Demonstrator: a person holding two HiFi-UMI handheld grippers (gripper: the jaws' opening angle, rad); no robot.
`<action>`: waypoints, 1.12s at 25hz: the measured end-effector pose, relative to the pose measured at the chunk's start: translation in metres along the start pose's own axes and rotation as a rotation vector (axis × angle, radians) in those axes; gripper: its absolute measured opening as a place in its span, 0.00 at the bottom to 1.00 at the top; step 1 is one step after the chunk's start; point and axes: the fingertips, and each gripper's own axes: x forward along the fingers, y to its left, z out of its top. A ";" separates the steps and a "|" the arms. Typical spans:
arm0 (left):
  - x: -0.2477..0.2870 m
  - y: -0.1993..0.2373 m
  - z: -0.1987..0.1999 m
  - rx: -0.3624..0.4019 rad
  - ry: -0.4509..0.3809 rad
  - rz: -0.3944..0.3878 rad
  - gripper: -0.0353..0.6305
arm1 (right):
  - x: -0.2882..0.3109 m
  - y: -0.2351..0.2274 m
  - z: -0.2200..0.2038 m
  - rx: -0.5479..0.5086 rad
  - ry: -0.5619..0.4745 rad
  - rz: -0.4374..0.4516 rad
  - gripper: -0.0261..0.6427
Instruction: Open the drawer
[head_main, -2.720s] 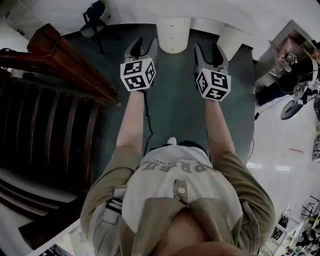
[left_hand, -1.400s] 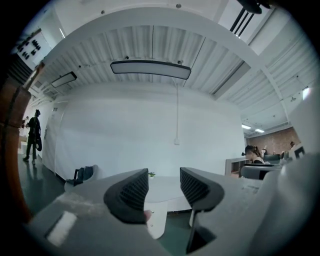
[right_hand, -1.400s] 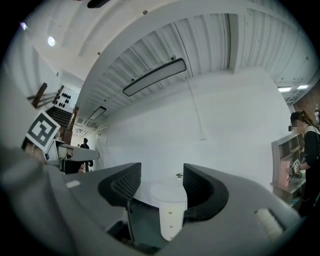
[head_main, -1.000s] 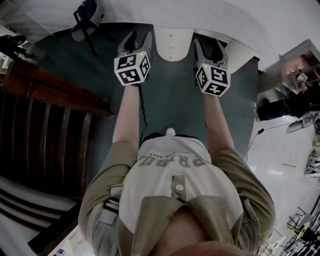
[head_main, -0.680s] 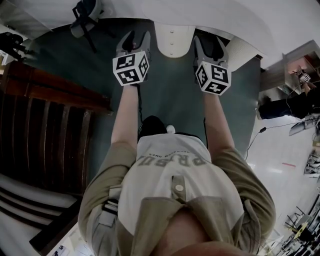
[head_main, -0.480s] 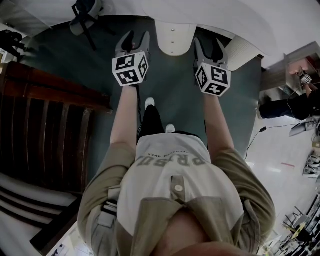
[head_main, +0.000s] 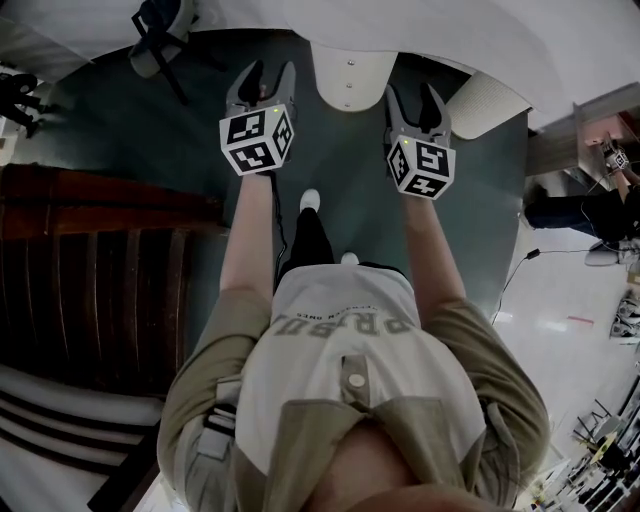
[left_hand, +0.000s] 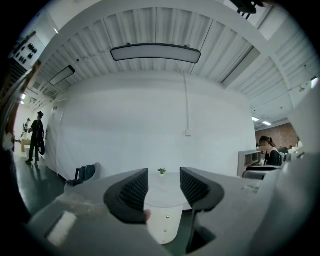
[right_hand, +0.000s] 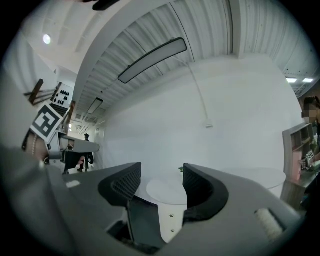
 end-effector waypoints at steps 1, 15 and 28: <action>0.007 0.005 0.000 0.000 -0.002 -0.002 0.37 | 0.007 0.002 -0.006 -0.003 0.007 -0.003 0.42; 0.128 0.074 -0.037 0.020 0.070 -0.117 0.37 | 0.137 0.008 -0.073 0.005 0.093 -0.109 0.42; 0.176 0.094 -0.092 0.015 0.127 -0.144 0.37 | 0.198 -0.003 -0.145 0.002 0.171 -0.168 0.42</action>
